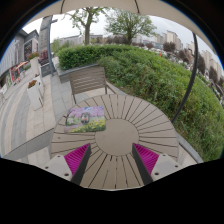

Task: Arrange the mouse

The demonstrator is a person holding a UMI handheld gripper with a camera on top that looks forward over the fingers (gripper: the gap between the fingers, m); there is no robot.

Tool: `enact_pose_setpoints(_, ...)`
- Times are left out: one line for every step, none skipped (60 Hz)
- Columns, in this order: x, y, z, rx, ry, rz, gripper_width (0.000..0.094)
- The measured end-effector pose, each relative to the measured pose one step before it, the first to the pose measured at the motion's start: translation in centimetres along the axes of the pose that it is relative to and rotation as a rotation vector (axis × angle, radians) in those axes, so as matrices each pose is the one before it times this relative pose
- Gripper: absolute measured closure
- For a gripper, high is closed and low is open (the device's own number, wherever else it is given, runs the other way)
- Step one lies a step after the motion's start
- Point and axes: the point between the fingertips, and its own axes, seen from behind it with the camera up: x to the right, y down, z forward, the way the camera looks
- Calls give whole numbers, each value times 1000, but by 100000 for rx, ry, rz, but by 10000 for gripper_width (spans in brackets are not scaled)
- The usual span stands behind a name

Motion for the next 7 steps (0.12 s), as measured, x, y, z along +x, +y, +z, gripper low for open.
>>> enact_pose_setpoints(99,-81,-170,435,8,-303,90)
enact_pose_setpoints(88,-36,-153,343,-90,-301,88)
enact_pose_setpoints(74,42,-139,249,-161,-196,89)
enact_pose_setpoints(41,61,-140,90,-292,-112,90)
enact_pose_setpoints(8,104,-169,-26,-435,-5,89)
enact_pose_setpoints(-32,162,-138,-172,-527,-6,90)
enact_pose_setpoints(-35,289,-203,-322,-634,66,89)
